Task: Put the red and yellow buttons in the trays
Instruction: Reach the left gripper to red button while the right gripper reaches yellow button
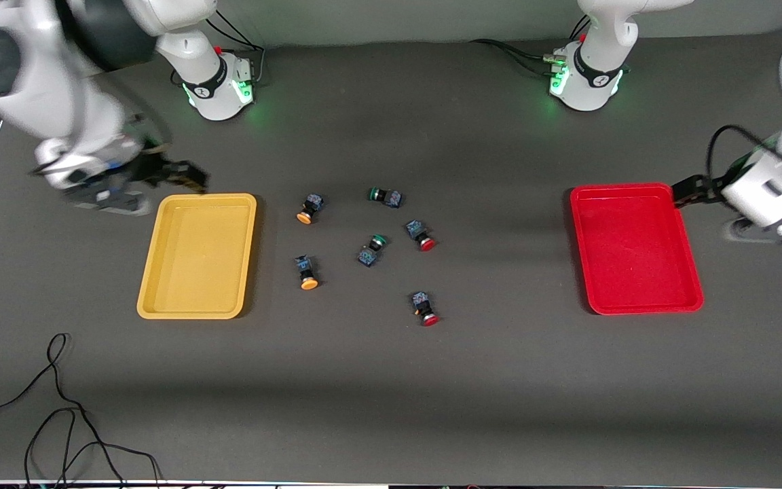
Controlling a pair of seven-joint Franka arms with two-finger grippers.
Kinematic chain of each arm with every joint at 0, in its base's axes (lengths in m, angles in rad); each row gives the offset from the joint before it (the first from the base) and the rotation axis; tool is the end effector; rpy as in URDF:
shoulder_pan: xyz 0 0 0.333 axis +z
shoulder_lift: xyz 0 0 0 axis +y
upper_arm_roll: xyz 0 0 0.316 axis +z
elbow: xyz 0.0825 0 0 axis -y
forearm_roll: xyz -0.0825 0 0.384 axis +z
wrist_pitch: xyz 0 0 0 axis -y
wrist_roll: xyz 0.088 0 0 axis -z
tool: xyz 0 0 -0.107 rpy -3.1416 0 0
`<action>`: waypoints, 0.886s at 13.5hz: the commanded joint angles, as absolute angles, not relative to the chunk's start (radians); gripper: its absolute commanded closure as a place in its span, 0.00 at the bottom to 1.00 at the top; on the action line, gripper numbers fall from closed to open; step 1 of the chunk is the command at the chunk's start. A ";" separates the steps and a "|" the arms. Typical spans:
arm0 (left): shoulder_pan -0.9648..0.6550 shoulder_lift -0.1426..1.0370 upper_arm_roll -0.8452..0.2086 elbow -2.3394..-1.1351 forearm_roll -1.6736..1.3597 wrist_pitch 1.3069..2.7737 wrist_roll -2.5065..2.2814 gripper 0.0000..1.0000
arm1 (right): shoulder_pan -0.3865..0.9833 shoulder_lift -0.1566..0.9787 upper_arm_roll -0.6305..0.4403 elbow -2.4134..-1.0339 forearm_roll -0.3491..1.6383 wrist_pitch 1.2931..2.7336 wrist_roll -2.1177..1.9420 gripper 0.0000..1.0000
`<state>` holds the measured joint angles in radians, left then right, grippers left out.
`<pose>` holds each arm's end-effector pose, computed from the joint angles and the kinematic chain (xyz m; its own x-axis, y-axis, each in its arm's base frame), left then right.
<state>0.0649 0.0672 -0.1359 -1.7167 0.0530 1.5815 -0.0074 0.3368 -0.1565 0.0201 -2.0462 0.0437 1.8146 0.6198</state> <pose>0.5600 -0.0323 0.5201 0.9777 -0.0642 -0.2001 -0.0745 -0.9962 -0.0442 0.4694 0.1793 0.5027 0.9588 -0.2715 -0.0835 -0.2714 -0.9624 0.0125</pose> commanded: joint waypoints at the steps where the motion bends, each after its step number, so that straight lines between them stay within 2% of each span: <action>1: 0.031 0.083 -0.156 -1.686 -0.007 1.516 -0.209 0.00 | 0.487 -0.227 0.009 -2.190 0.054 1.929 0.878 0.00; 4: -0.076 0.162 -0.198 -1.686 -0.079 1.526 -0.550 0.00 | 0.632 -0.213 0.009 -2.217 0.052 1.985 1.108 0.00; 6: -0.174 0.269 -0.213 -1.681 -0.098 1.555 -0.815 0.00 | 0.679 -0.230 0.008 -2.271 0.049 2.018 1.153 0.00; 9: -0.297 0.435 -0.227 -1.680 -0.118 1.754 -1.085 0.00 | 0.680 -0.268 0.008 -2.406 0.046 2.147 1.154 0.00; 11: -0.340 0.558 -0.253 -1.678 -0.139 1.993 -1.312 0.00 | 0.678 -0.249 0.006 -2.485 0.043 2.280 1.154 0.00; 12: -0.344 0.590 -0.285 -1.680 -0.144 2.069 -1.374 0.00 | 0.678 -0.209 0.006 -2.518 0.041 2.363 1.154 0.00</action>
